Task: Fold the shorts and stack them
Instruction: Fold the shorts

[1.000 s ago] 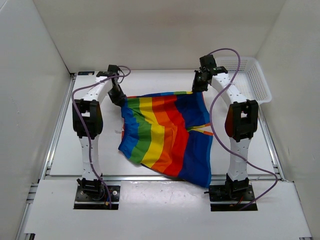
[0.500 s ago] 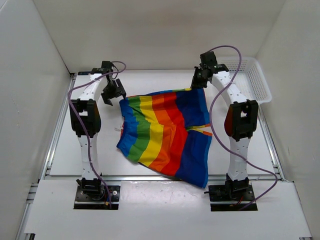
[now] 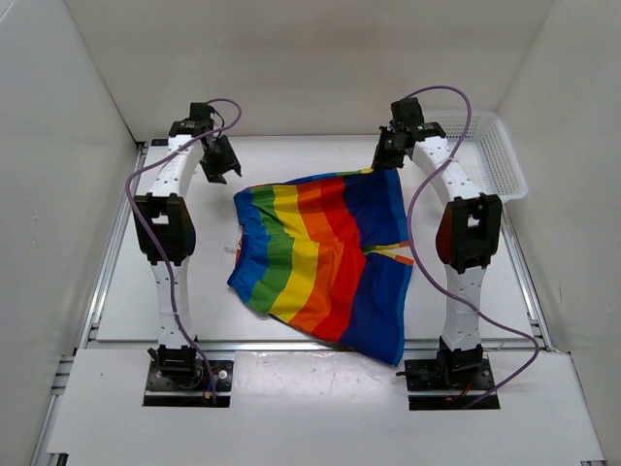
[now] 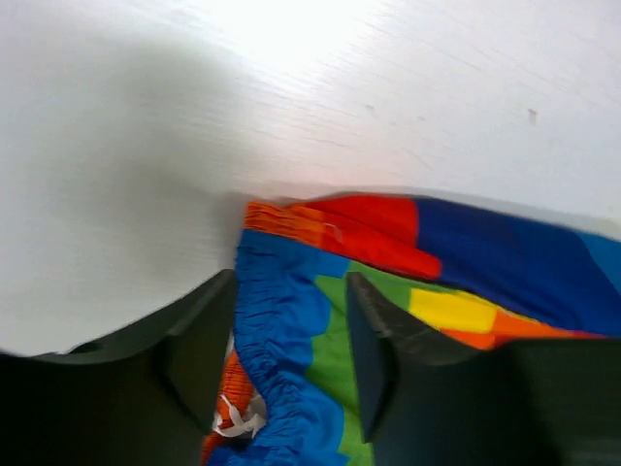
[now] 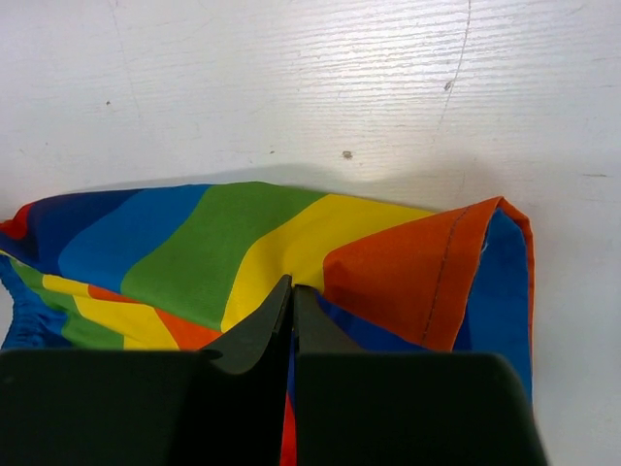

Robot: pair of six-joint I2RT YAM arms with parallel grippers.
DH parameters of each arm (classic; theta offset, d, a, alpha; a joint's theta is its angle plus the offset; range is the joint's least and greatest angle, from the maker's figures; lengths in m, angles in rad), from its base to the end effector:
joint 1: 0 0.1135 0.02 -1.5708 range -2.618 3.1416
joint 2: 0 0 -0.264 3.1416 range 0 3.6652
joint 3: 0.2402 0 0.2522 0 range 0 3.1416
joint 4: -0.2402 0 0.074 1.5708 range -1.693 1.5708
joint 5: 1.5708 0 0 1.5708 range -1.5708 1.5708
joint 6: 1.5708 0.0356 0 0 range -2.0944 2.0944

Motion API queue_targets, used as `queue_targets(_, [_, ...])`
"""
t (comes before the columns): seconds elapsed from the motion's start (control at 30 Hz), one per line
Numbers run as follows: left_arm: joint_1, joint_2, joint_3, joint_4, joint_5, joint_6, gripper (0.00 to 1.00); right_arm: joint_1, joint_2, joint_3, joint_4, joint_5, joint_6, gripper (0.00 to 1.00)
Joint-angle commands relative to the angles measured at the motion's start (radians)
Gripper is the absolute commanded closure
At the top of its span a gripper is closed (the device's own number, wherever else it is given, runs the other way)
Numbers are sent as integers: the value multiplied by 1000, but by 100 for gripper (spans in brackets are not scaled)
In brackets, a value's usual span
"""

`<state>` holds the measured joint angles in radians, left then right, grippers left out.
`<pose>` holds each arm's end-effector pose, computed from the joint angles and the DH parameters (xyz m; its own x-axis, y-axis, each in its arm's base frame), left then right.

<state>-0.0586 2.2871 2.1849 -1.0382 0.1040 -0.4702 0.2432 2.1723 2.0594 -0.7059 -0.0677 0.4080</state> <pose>0.4877 -0.0323 0.2479 -0.8548 -0.4012 -0.3292 -0.3205 0.9070 -0.2731 0.4792 0.1214 0.2832 -0.7638 0.2184 -0.6074 0.0196 0.9484 0.3164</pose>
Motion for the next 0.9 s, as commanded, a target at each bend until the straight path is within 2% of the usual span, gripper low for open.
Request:
queue_targets(0.0, [-18,22,48,3,94,25,36,-2,14,39,2,-12,-18,99])
queue_targets(0.03, [-18,35,49,3,112,10,19,-2,14,30,2,-12,-18,99])
queue_targets(0.13, [6,81,49,3,198,-60,11,-2,14,30,2,-12,-18,99])
queue_targets(0.17, [6,81,49,3,241,-85,11,-2,14,30,2,-12,-18,99])
queue_targets(0.23, [6,97,49,-6,241,-106,13,-2,14,21,2,-12,-18,99])
queue_targets(0.5, [-6,149,58,4,188,-238,15,-2,14,11,2,-12,-18,99])
queue_targets(0.7, [-26,213,105,4,188,-249,22,-2,14,11,2,-3,-18,99])
queue_targets(0.77, [-35,224,79,4,188,-249,29,-2,14,11,2,-3,-18,99])
queue_targets(0.8, [-35,235,67,4,197,-240,40,-2,14,11,2,-3,-18,99])
queue_targets(0.87, [-35,235,67,4,206,-240,53,-2,14,11,2,-3,-18,99])
